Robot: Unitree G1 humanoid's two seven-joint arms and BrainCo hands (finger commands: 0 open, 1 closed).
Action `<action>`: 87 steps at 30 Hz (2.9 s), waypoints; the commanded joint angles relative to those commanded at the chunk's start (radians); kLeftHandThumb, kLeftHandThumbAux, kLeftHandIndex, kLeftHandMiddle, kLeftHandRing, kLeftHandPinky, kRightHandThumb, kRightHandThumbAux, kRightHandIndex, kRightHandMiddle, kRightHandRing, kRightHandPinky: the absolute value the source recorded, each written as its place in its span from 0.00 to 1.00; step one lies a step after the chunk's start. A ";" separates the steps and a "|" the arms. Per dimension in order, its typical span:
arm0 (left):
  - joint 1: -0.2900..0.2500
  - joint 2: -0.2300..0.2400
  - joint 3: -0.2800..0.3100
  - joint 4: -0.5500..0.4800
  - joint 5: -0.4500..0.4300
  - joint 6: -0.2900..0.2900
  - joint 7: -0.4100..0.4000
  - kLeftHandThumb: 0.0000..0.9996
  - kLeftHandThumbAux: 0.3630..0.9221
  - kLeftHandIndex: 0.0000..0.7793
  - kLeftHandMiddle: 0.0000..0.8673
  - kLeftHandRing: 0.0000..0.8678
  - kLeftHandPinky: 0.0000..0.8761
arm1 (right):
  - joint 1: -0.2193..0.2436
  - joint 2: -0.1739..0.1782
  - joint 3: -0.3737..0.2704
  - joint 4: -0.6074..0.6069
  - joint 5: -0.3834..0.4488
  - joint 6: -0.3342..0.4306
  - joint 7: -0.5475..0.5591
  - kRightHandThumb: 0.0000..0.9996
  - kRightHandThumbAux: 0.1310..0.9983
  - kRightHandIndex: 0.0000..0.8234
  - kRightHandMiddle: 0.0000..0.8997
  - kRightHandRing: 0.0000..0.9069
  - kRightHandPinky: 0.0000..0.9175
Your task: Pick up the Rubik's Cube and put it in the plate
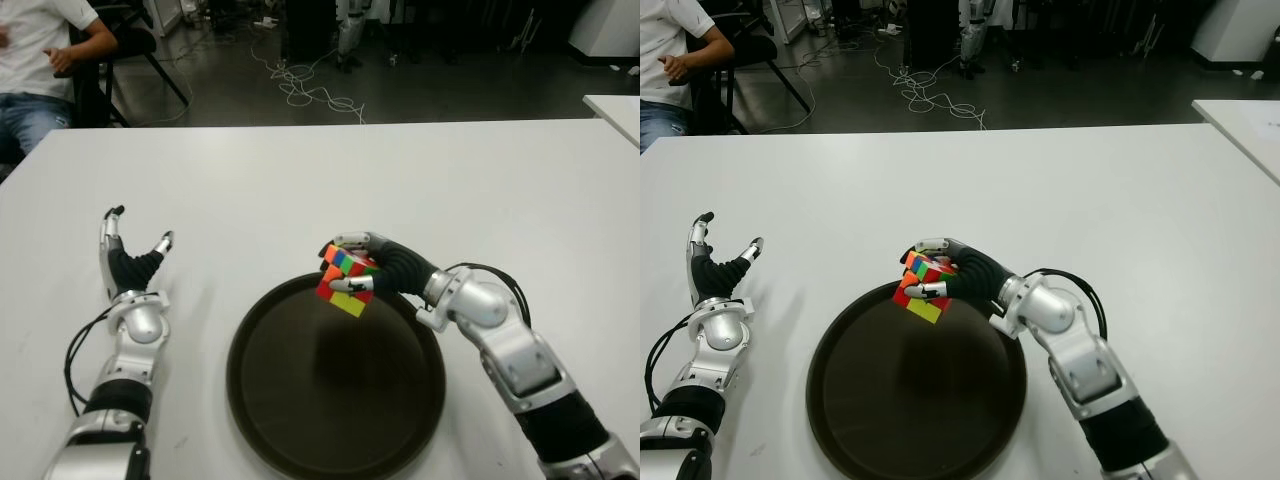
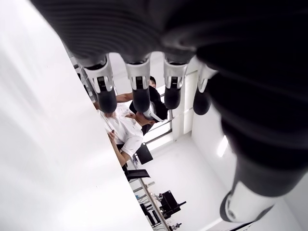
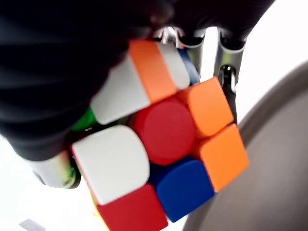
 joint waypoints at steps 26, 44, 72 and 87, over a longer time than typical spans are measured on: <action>-0.006 -0.011 0.009 0.006 -0.013 -0.010 0.005 0.00 0.71 0.06 0.08 0.06 0.03 | -0.029 0.013 -0.016 0.192 0.025 -0.379 0.050 0.35 0.65 0.53 0.68 0.72 0.66; -0.011 -0.006 0.007 0.015 -0.009 -0.002 0.006 0.00 0.73 0.05 0.06 0.03 0.01 | -0.115 0.045 -0.071 0.319 0.399 -0.302 0.487 0.00 0.41 0.00 0.00 0.00 0.00; -0.012 -0.002 0.004 0.015 -0.005 0.014 0.000 0.00 0.72 0.05 0.07 0.04 0.01 | -0.122 0.042 -0.088 0.300 0.352 -0.172 0.491 0.00 0.28 0.00 0.00 0.00 0.00; -0.015 -0.002 0.003 0.014 -0.003 0.018 0.004 0.00 0.73 0.05 0.07 0.05 0.00 | -0.118 0.047 -0.090 0.312 0.317 -0.223 0.476 0.00 0.26 0.00 0.00 0.00 0.00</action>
